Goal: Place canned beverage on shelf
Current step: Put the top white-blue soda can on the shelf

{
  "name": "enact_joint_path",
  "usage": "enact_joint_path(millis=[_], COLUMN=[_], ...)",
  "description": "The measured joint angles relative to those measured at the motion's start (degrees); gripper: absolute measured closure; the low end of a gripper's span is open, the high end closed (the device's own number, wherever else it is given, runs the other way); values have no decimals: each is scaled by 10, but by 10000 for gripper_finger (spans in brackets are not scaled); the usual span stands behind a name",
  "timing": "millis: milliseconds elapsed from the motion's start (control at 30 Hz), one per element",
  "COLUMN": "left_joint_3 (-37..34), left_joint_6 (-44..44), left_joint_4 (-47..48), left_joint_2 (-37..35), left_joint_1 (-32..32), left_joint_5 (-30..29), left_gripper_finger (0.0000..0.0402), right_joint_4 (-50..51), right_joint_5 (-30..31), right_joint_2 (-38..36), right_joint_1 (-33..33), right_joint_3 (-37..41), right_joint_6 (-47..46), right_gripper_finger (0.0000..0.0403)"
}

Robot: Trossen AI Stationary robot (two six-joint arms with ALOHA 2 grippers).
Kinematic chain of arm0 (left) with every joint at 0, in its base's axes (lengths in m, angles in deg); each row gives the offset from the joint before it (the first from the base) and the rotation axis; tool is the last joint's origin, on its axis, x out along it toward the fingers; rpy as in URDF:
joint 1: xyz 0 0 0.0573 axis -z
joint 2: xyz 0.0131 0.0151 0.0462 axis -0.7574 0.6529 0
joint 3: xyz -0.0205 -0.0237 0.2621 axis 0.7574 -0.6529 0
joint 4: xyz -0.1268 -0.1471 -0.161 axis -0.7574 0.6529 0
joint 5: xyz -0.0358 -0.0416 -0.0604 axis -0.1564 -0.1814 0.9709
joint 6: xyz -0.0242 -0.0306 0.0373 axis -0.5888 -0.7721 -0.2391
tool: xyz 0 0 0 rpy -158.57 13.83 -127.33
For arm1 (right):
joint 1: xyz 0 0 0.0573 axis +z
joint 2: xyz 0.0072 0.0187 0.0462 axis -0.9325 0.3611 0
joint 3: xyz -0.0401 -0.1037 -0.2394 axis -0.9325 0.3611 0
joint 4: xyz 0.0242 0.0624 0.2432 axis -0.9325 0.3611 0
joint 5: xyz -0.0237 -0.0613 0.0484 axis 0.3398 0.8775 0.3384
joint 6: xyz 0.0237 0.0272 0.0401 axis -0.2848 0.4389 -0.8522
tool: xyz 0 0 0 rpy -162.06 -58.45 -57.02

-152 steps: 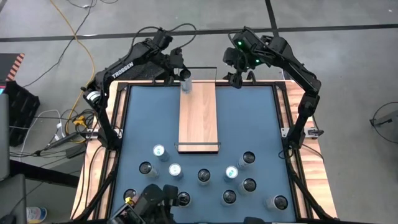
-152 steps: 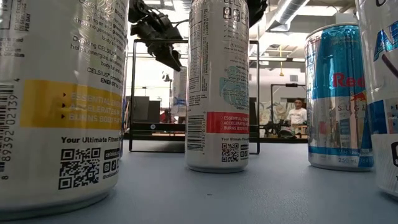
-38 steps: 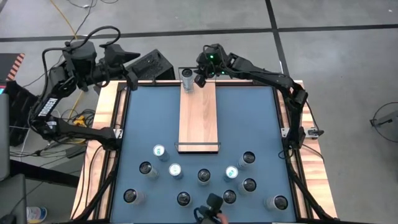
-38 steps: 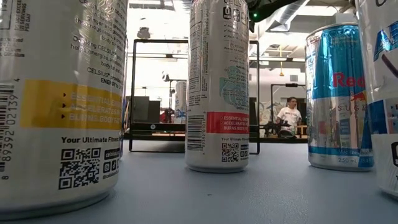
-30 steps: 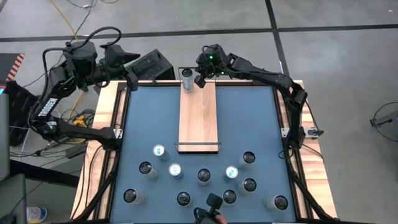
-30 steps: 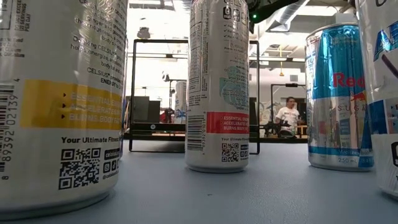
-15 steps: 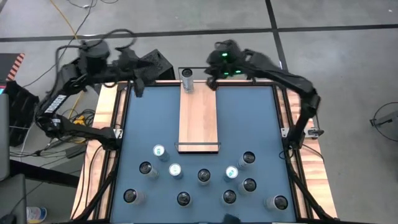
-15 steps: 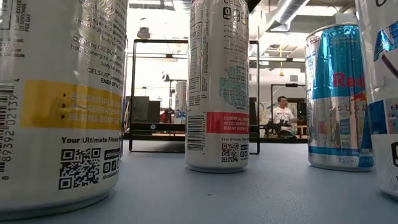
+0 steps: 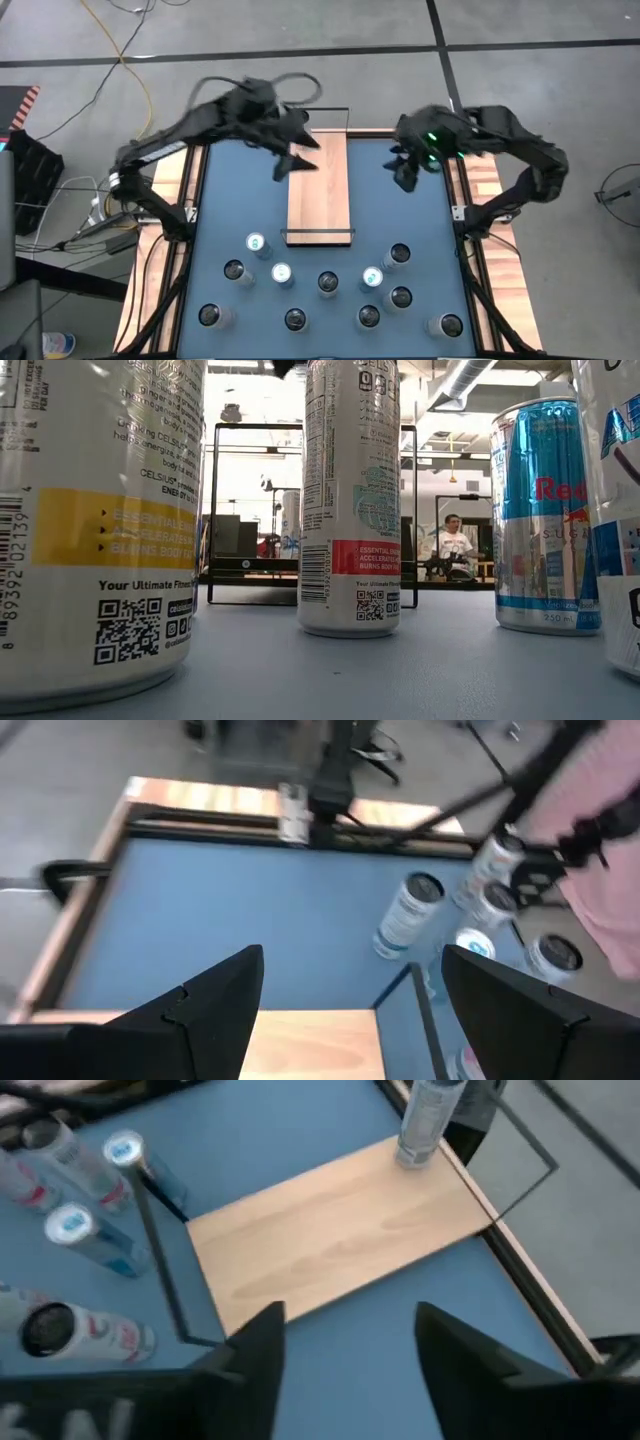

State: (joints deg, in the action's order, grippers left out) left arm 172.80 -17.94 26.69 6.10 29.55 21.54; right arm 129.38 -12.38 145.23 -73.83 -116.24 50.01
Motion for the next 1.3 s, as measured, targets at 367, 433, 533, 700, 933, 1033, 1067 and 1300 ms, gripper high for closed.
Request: enact_joint_path(millis=[367,433,533,700,933,1033,1067,1300], left_joint_3=[0,0,0,0,0,0,0,0], left_joint_6=[27,14,3,-24,-46,-58,-63,-78], left_joint_4=[-89,-78,-61,-57,-42,-33,-29,10], left_joint_2=[114,114,101,58,5,-10,-13,-18], left_joint_1=[110,123,137,157,179,186,189,205], left_joint_5=[-35,-57,-101,-152,-231,-254,-259,-271], left_gripper_finger=[110,110,110,110,110,110,110,110], right_joint_4=[90,94,97,97,94,92,91,72], right_joint_5=[117,102,69,19,-39,-39,-40,-82], right_joint_2=[-39,-42,-39,-40,-13,16,27,72], right_joint_1=[167,200,239,282,298,295,292,270], right_joint_3=[16,36,85,162,208,210,210,211], right_joint_6=[-202,-201,-167,-77,146,230,252,376], right_gripper_finger=[121,121,120,120,120,120,120,120])
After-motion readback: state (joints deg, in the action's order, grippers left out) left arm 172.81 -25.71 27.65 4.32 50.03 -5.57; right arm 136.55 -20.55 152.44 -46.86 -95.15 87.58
